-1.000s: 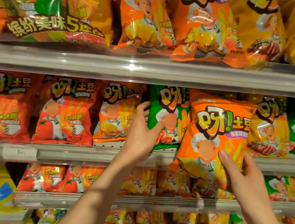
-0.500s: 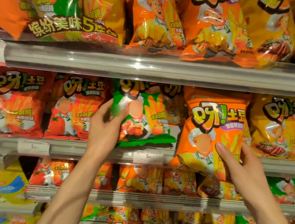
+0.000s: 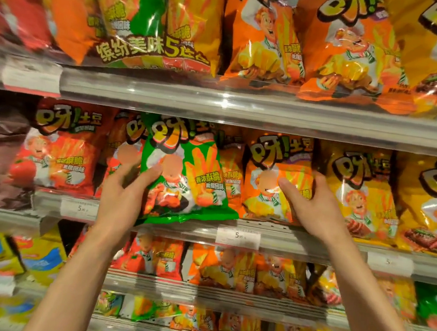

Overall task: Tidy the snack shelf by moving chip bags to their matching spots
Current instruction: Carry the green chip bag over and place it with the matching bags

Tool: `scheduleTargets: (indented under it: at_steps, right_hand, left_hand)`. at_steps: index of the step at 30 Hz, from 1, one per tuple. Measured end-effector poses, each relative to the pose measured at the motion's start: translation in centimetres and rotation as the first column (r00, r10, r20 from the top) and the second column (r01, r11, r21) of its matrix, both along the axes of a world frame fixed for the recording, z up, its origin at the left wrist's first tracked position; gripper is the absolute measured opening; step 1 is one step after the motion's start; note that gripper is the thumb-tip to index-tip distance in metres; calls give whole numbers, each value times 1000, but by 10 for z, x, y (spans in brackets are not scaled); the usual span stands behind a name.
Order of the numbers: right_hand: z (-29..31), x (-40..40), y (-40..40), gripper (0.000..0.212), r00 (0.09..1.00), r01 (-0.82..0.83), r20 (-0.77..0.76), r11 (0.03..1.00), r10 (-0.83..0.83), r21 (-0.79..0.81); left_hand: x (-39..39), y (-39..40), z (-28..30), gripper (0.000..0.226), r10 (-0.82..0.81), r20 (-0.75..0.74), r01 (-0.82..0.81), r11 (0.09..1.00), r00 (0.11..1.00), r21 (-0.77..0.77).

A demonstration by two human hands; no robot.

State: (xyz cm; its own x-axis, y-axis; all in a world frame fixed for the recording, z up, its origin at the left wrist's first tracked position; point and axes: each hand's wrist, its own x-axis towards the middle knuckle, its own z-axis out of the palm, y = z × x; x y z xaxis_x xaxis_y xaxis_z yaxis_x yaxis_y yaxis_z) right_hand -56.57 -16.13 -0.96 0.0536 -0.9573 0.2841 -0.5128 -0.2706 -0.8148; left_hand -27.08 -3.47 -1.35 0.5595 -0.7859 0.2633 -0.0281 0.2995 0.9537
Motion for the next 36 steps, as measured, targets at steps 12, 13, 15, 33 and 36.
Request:
scheduleTargets:
  at_steps: [12,13,15,33,36]
  right_hand:
    - [-26,8,9,73,905,-52,-421,965,-63,-257]
    - [-24,8,11,74,913,-37,-402,964,-75,-265]
    - [-17,12,24,72,947,14,-305,960,-102,-278]
    - [-67,90,161,58,925,-268,326,942,192,204]
    - [-76,81,180,46,932,-215,342,946,124,243]
  left_hand:
    - [-19,-7,-4,29,-132,46,131,991,990,6]
    - [-19,-6,-5,30,-137,44,137,991,990,7]
    - [-18,-3,-8,30,-140,32,140,990,990,4]
    - [-9,68,-74,37,-388,106,378,920,916,101]
    - [-19,79,-87,41,-419,143,401,906,897,137]
